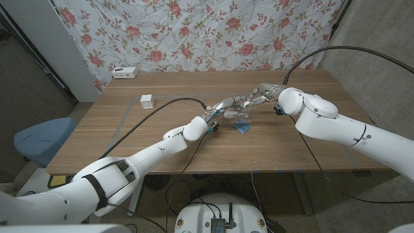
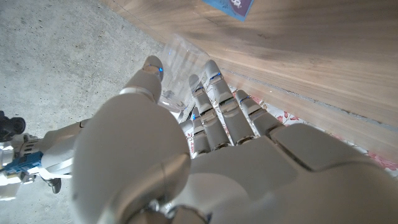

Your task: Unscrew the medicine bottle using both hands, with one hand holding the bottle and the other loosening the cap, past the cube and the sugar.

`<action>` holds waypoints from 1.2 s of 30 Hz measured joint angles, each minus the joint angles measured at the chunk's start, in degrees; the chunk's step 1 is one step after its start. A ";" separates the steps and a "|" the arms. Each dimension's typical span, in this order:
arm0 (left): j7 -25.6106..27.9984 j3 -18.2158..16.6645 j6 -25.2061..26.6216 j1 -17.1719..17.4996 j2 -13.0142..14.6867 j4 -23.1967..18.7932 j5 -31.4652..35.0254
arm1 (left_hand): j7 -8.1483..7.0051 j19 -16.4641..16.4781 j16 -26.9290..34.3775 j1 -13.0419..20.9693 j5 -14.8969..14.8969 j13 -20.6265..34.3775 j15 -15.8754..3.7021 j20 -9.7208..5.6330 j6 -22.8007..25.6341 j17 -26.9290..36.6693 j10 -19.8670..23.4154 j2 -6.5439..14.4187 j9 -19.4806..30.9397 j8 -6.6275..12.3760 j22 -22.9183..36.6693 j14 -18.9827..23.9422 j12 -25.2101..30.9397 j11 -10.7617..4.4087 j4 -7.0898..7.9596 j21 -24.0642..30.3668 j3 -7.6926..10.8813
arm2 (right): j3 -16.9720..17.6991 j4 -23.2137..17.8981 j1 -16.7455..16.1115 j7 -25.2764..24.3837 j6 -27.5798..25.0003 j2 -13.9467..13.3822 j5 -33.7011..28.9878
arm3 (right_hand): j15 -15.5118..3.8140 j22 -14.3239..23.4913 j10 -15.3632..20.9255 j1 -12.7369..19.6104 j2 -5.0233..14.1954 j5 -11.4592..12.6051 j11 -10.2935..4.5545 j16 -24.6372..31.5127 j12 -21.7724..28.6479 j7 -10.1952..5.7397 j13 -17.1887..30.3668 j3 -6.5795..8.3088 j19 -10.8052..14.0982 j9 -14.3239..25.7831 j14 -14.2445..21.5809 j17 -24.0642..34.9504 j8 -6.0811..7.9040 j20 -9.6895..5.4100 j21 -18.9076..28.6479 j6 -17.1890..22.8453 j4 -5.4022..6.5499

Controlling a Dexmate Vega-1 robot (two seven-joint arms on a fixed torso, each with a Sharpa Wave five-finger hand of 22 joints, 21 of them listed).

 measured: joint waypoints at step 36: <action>0.09 -0.42 1.26 1.41 0.89 -2.86 0.52 | 0.01 0.00 0.00 0.00 0.16 -0.02 0.00 0.00 0.00 -0.01 0.12 0.00 0.00 0.00 0.00 0.00 0.09 0.12 0.02 0.00 0.02 | -2.09 -1.76 -1.43 -1.86 -2.41 0.23 -4.37 | -2.17 0.00 2.64 2.57 1.67 -0.01 -2.27 0.89 0.00 -1.54 0.00 1.10 2.06 0.51 2.99 -0.01 2.36 -1.43 0.24 3.78 -1.92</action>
